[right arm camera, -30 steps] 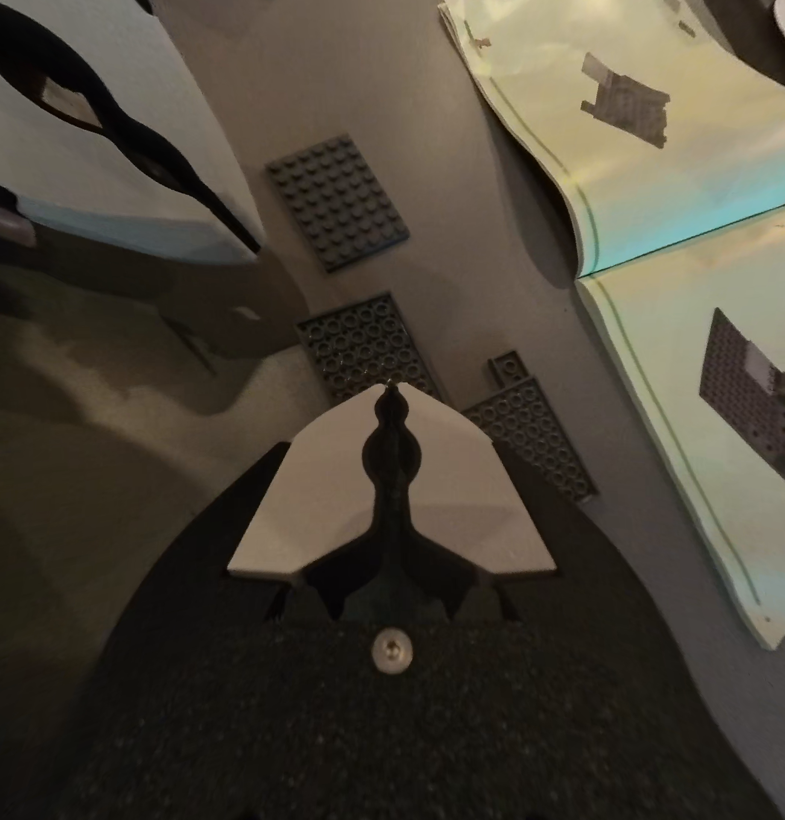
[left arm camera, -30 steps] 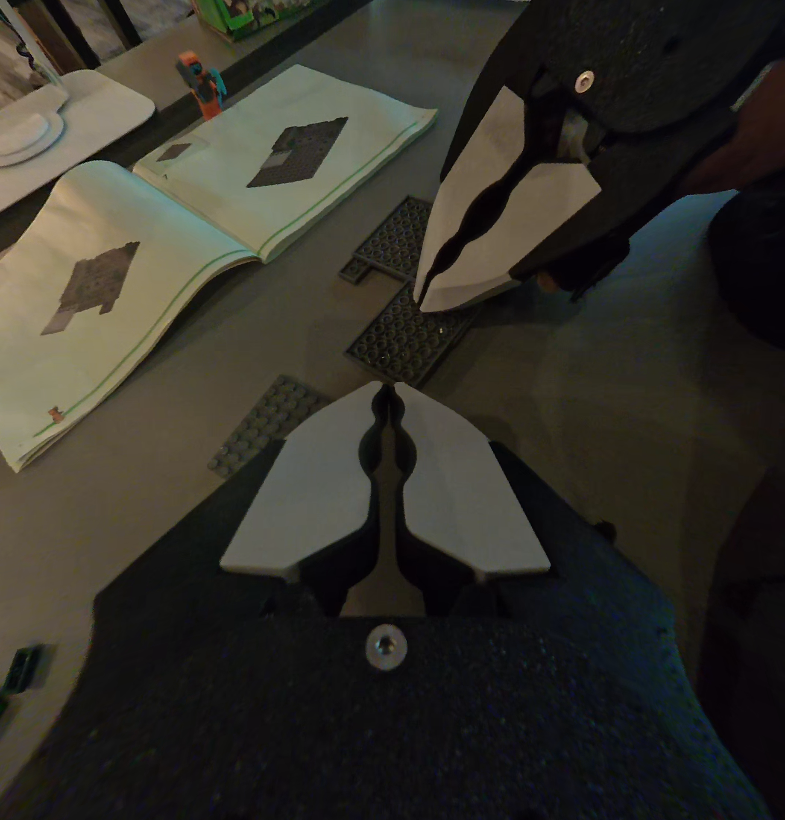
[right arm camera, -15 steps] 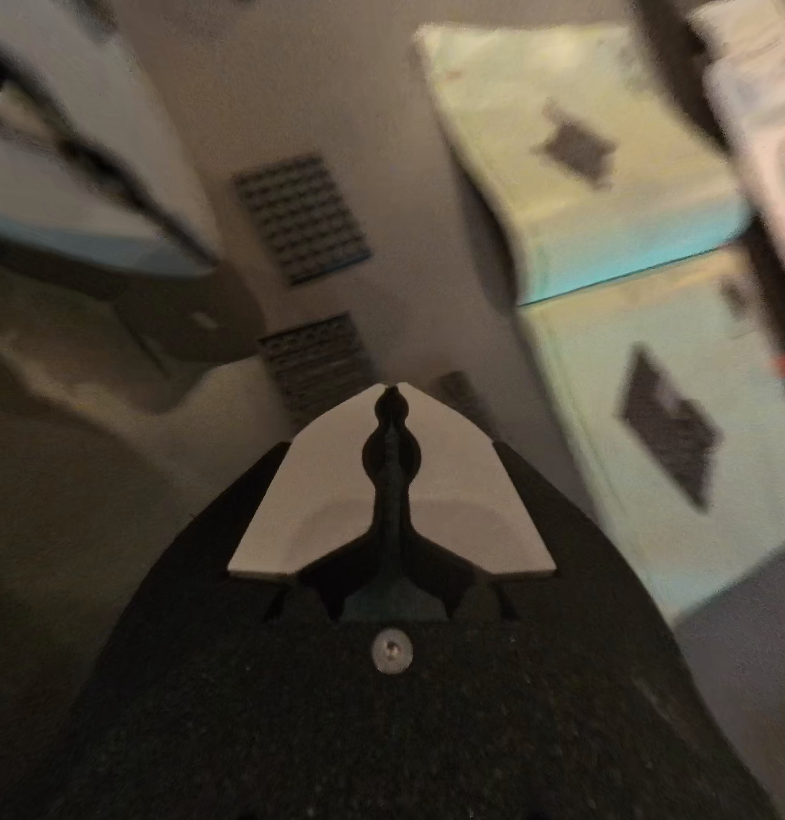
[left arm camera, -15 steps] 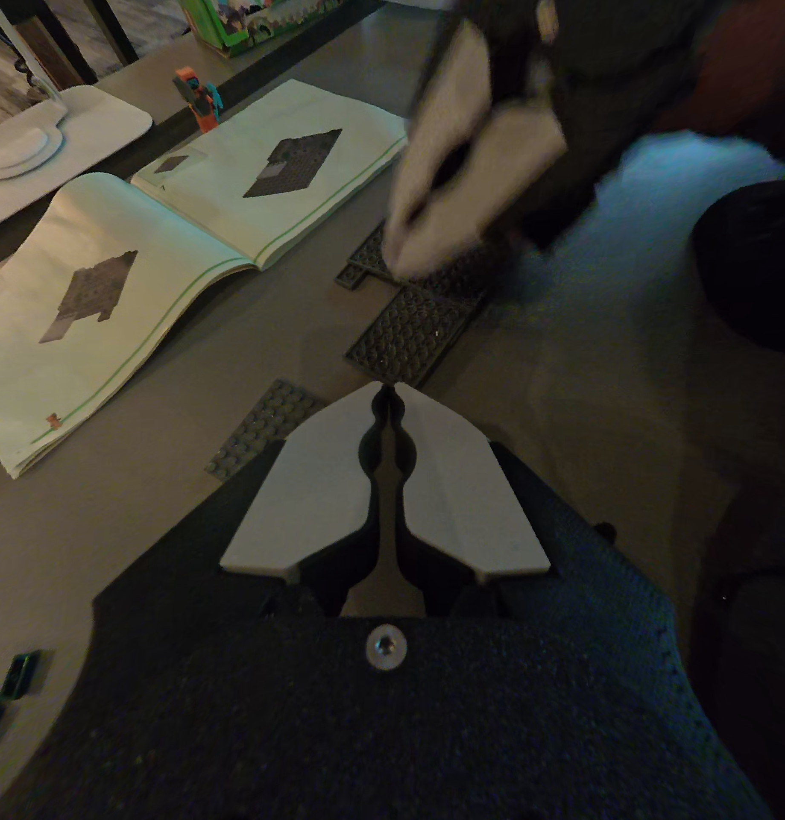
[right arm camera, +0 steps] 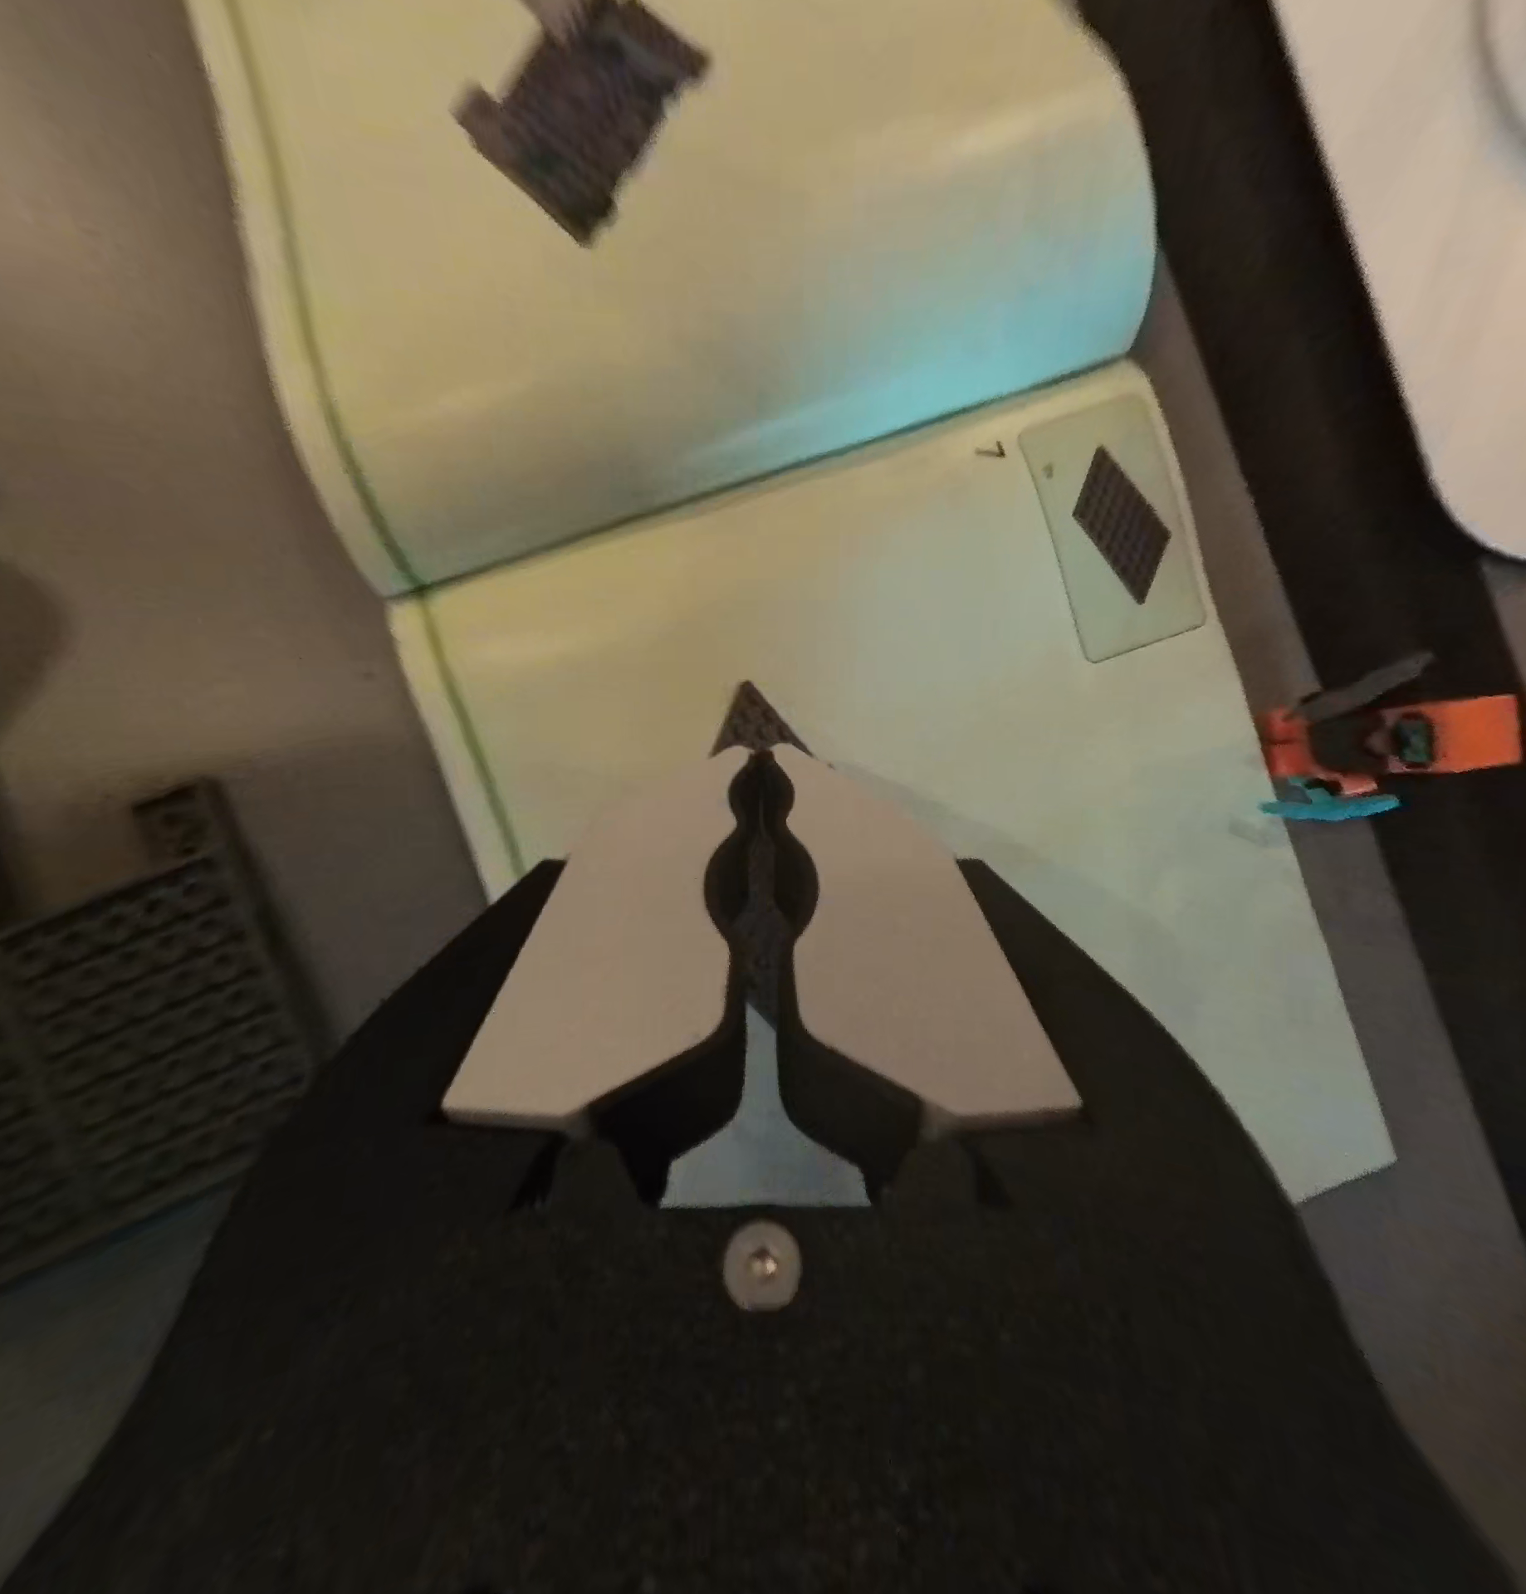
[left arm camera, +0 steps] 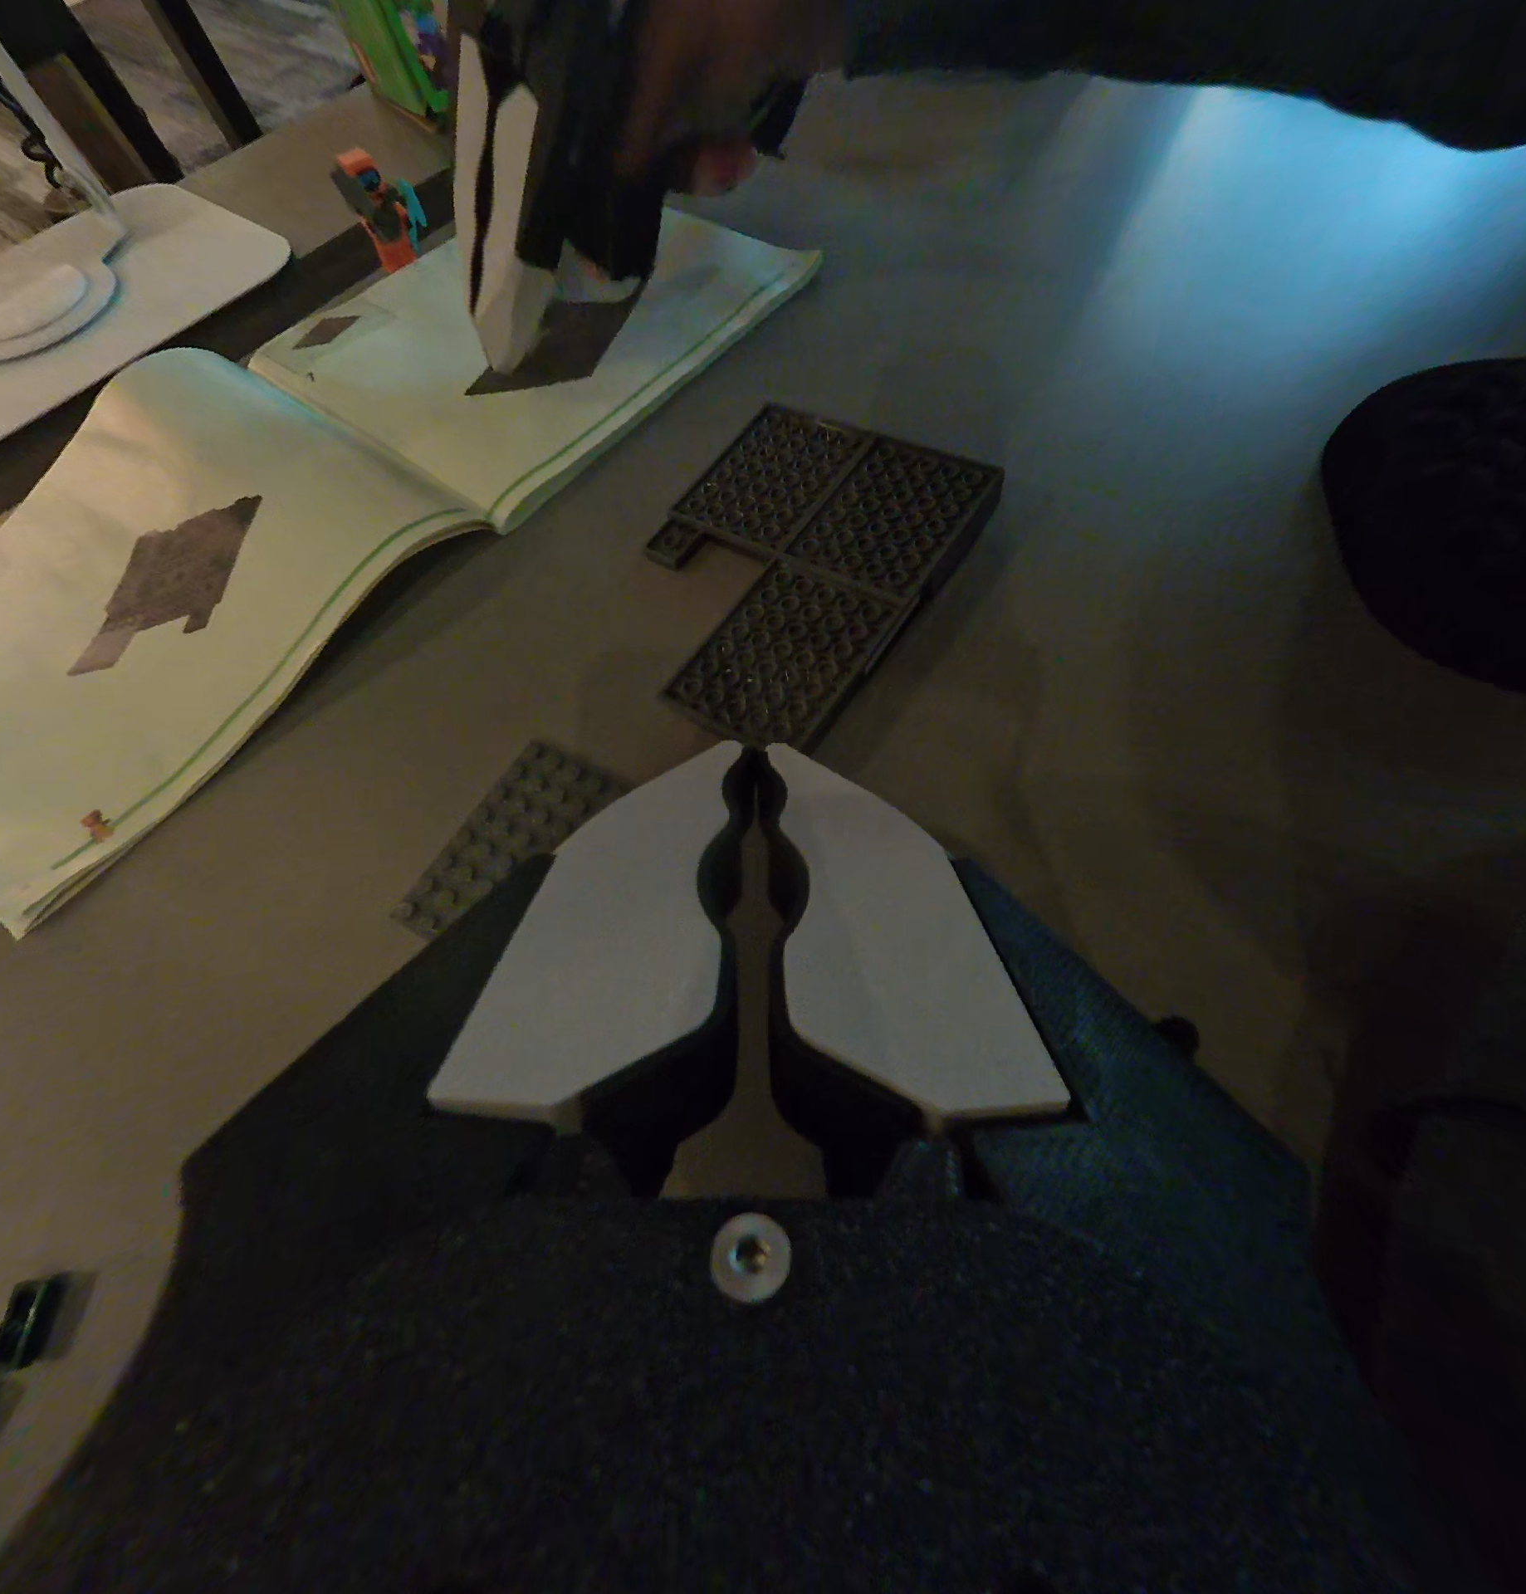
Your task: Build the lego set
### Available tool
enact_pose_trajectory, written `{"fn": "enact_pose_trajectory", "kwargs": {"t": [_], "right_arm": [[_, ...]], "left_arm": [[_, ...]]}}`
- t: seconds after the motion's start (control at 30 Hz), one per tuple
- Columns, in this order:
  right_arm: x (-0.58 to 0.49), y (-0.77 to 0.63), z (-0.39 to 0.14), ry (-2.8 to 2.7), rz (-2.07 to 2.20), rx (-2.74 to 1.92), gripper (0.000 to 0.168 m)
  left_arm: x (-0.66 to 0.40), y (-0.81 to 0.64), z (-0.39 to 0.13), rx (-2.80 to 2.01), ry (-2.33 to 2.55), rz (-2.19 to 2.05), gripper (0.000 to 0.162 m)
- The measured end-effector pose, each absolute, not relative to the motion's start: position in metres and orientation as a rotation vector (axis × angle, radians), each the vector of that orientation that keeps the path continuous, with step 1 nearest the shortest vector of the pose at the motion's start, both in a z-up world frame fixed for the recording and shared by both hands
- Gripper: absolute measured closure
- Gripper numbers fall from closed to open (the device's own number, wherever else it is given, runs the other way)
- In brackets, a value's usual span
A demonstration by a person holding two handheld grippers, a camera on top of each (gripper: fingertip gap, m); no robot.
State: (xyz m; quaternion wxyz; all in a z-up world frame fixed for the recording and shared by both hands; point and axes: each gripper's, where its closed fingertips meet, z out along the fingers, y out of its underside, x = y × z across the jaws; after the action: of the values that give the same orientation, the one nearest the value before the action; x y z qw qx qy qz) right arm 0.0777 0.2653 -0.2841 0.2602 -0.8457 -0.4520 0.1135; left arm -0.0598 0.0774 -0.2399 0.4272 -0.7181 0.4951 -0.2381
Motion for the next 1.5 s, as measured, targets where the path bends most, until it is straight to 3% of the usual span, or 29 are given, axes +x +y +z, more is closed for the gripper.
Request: {"fn": "enact_pose_trajectory", "kwargs": {"t": [0.4, 0.6, 0.8, 0.9, 1.03, 1.2, 1.37, 1.43, 1.5], "right_arm": [[0.066, 0.254, -0.268, -1.168, 0.330, -2.229, 0.168], [0.045, 0.177, -0.228, -1.073, 0.315, -2.079, 0.168], [0.043, 0.107, -0.225, -0.926, 0.336, -2.048, 0.168], [0.043, 0.089, -0.226, -0.873, 0.377, -2.025, 0.168], [0.047, 0.082, -0.222, -0.849, 0.402, -1.981, 0.168], [0.053, 0.083, -0.216, -0.820, 0.447, -1.962, 0.168], [0.055, 0.081, -0.216, -0.817, 0.459, -1.956, 0.168], [0.052, 0.080, -0.217, -0.828, 0.473, -1.953, 0.168], [0.046, 0.079, -0.217, -0.864, 0.481, -1.933, 0.168]], "left_arm": [[-0.060, 0.078, -0.238, -1.791, 1.227, -0.596, 0.162], [-0.070, 0.090, -0.233, -1.805, 1.207, -0.543, 0.162], [-0.089, 0.111, -0.238, -1.829, 1.300, -0.398, 0.162], [-0.097, 0.120, -0.247, -1.815, 1.450, -0.325, 0.144], [-0.096, 0.120, -0.263, -1.852, 1.633, -0.457, 0.107], [-0.099, 0.131, -0.284, -1.884, 1.832, -0.529, 0.088], [-0.102, 0.130, -0.291, -1.909, 1.948, -0.554, 0.099], [-0.103, 0.132, -0.290, -1.910, 1.956, -0.565, 0.113], [-0.103, 0.132, -0.290, -1.906, 1.948, -0.560, 0.113]]}}
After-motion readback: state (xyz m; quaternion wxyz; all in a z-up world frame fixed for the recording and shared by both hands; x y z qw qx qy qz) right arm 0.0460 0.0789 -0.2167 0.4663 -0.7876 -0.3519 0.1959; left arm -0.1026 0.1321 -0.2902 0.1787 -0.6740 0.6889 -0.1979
